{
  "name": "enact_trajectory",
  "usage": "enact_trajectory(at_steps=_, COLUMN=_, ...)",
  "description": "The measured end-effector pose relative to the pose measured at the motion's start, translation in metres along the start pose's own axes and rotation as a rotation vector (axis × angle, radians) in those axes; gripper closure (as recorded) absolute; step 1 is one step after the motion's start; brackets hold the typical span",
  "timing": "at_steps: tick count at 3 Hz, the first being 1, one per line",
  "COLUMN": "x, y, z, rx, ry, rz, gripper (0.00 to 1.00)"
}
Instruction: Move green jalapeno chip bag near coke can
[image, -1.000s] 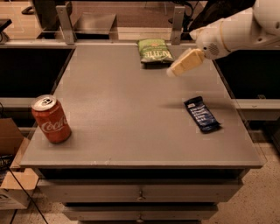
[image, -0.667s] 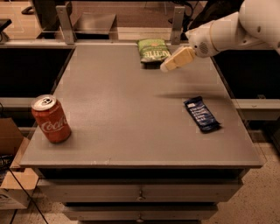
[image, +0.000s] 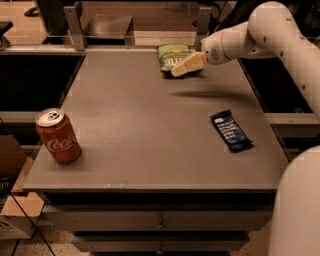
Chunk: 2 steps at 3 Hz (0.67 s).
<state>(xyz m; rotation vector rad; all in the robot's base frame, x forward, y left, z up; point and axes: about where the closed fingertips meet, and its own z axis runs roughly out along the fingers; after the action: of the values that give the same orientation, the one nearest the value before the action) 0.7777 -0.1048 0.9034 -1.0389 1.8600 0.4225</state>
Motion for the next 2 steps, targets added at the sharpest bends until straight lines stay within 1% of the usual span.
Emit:
enact_trajectory(at_steps=1, x=0.001, y=-0.015, z=0.027, rx=-0.006, ry=-0.012, rz=0.051, gripper=0.00)
enact_trajectory(at_steps=2, x=0.003, y=-0.025, z=0.051, rx=-0.020, ry=-0.016, rz=0.096, gripper=0.00)
